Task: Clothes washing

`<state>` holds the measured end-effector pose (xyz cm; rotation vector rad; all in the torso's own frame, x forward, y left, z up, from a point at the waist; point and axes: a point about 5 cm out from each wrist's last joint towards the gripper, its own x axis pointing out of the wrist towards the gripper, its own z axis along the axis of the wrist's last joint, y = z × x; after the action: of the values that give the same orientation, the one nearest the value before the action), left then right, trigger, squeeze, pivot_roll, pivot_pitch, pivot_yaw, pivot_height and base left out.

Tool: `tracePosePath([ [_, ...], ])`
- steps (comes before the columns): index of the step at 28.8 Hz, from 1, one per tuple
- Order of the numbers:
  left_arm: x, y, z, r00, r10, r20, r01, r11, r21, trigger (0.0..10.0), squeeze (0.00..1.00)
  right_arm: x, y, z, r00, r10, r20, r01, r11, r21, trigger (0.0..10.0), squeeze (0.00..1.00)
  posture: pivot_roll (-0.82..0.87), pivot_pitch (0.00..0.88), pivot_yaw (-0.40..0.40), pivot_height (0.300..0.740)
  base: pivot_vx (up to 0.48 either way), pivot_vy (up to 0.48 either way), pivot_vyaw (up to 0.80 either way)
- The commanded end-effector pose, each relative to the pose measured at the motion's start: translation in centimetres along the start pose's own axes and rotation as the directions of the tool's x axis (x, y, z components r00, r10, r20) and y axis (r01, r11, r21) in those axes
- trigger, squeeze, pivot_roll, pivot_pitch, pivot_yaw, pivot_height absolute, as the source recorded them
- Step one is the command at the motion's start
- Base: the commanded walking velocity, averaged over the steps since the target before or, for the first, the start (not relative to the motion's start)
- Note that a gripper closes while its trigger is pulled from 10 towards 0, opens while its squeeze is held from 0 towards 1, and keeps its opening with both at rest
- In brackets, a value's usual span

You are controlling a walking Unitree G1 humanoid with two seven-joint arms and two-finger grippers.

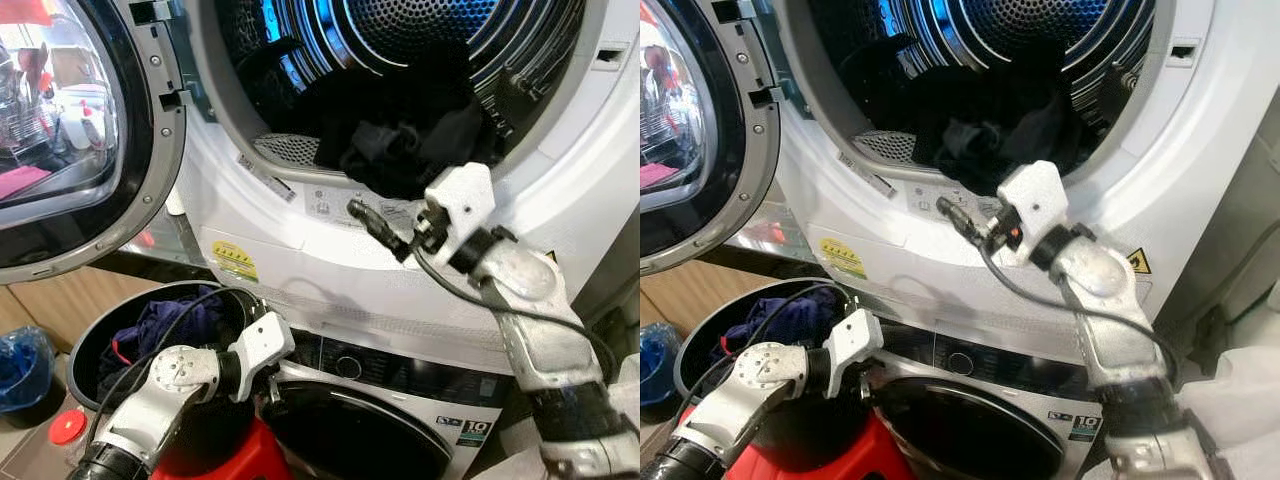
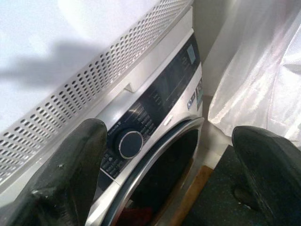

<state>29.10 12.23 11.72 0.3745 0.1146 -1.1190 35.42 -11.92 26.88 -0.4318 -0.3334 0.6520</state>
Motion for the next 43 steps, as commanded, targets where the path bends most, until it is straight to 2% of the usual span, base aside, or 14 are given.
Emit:
tracePosePath([
  [1,-0.3,0.7,0.2,1.0,0.031,-0.002,-0.031,0.999,0.018,10.0,0.0,1.1,0.2,0.6,1.0,0.0,-0.004,0.0,0.999,-0.039,10.0,0.0,-0.02,0.0,0.098,0.74,0.0,0.0,0.0],
  [7,-0.2,0.8,0.4,0.999,0.045,0.007,-0.045,0.998,0.032,10.0,0.0,4.5,1.0,3.8,0.995,0.004,0.098,0.002,0.999,-0.053,10.0,0.0,-0.02,0.0,0.098,0.74,0.0,0.0,0.0],
  [12,0.0,0.7,0.5,0.999,0.047,0.011,-0.047,0.998,0.036,10.0,0.0,6.3,1.6,5.1,0.994,0.007,0.111,0.002,0.997,-0.08,10.0,0.0,-0.01,0.0,0.095,0.74,0.0,0.0,0.0],
  [15,0.0,0.6,0.6,0.999,0.053,0.007,-0.053,0.998,0.044,10.0,0.0,8.7,2.5,5.9,0.996,0.021,0.091,-0.009,0.991,-0.135,10.0,0.0,0.0,0.0,0.09,0.74,0.0,0.0,0.0],
  [20,-0.2,0.7,0.4,0.998,0.066,-0.001,-0.066,0.997,0.048,10.0,0.0,9.8,2.8,6.1,0.997,0.025,0.069,-0.014,0.988,-0.153,10.0,0.0,0.01,0.0,0.086,0.74,0.0,0.0,0.0],
  [22,-0.2,0.7,0.4,0.998,0.07,-0.004,-0.069,0.996,0.056,10.0,0.0,10.5,2.7,6.4,0.999,0.002,0.035,0.007,0.97,-0.244,10.0,0.0,0.01,0.0,0.084,0.74,0.0,0.0,0.0],
  [26,-0.1,0.8,0.5,0.996,0.088,-0.007,-0.087,0.993,0.074,10.0,0.0,11.8,3.1,7.5,0.999,-0.011,0.035,0.019,0.972,-0.233,10.0,0.0,0.03,0.0,0.077,0.74,0.0,0.0,0.0],
  [28,-0.1,0.8,0.6,0.996,0.091,-0.004,-0.09,0.993,0.077,10.0,0.0,12.1,3.0,7.6,0.999,-0.041,0.015,0.044,0.956,-0.291,10.0,0.0,0.04,0.0,0.073,0.74,0.0,0.0,0.0],
  [33,0.1,0.8,0.6,0.992,0.126,-0.002,-0.126,0.989,0.083,10.0,0.0,12.0,1.0,7.9,0.977,-0.213,-0.016,0.194,0.918,-0.347,10.0,0.0,0.05,0.0,0.066,0.74,0.0,0.0,0.0],
  [34,0.2,0.8,0.7,0.99,0.143,-0.001,-0.142,0.986,0.088,10.0,0.0,11.7,-0.4,8.2,0.957,-0.288,-0.022,0.263,0.901,-0.345,10.0,0.0,0.06,0.0,0.062,0.74,0.0,0.0,0.0],
  [35,0.4,0.9,0.7,0.987,0.161,0.0,-0.16,0.983,0.093,10.0,0.0,11.4,-1.5,8.4,0.936,-0.352,-0.021,0.322,0.876,-0.358,10.0,0.0,0.06,0.0,0.06,0.74,0.0,0.0,0.0],
  [40,0.6,1.0,0.7,0.981,0.196,-0.005,-0.194,0.975,0.104,10.0,0.0,10.3,-4.5,9.2,0.868,-0.497,-0.006,0.439,0.772,-0.459,10.0,0.0,0.08,0.0,0.05,0.74,0.0,0.0,0.0],
  [42,0.6,1.3,0.9,0.973,0.231,0.006,-0.231,0.967,0.106,10.0,0.0,8.8,-7.4,10.0,0.779,-0.627,0.028,0.568,0.686,-0.455,10.0,0.0,0.08,0.0,0.046,0.74,0.0,0.0,0.0],
  [43,0.6,1.4,0.9,0.971,0.241,0.007,-0.24,0.965,0.105,10.0,0.0,8.5,-7.9,10.2,0.759,-0.65,0.037,0.594,0.668,-0.448,10.0,0.0,0.08,0.0,0.048,0.74,0.0,0.0,0.0],
])
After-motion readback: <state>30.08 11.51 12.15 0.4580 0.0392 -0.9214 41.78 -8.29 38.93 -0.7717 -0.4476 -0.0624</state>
